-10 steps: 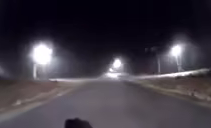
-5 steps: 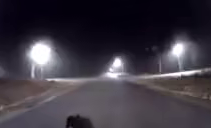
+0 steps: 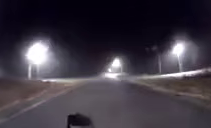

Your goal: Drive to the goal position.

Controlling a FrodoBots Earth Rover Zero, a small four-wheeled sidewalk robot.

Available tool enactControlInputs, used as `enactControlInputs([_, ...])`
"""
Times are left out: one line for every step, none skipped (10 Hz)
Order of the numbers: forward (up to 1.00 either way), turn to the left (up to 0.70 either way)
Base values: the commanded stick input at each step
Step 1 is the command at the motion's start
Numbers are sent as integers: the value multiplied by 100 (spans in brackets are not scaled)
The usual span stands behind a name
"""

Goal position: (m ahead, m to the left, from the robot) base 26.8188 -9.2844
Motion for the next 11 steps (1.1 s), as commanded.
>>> enactControlInputs([100,2])
enactControlInputs([100,0])
enactControlInputs([100,2])
enactControlInputs([100,1])
enactControlInputs([100,2])
enactControlInputs([100,3])
enactControlInputs([100,4])
enactControlInputs([100,7])
enactControlInputs([100,8])
enactControlInputs([100,11])
enactControlInputs([100,11])
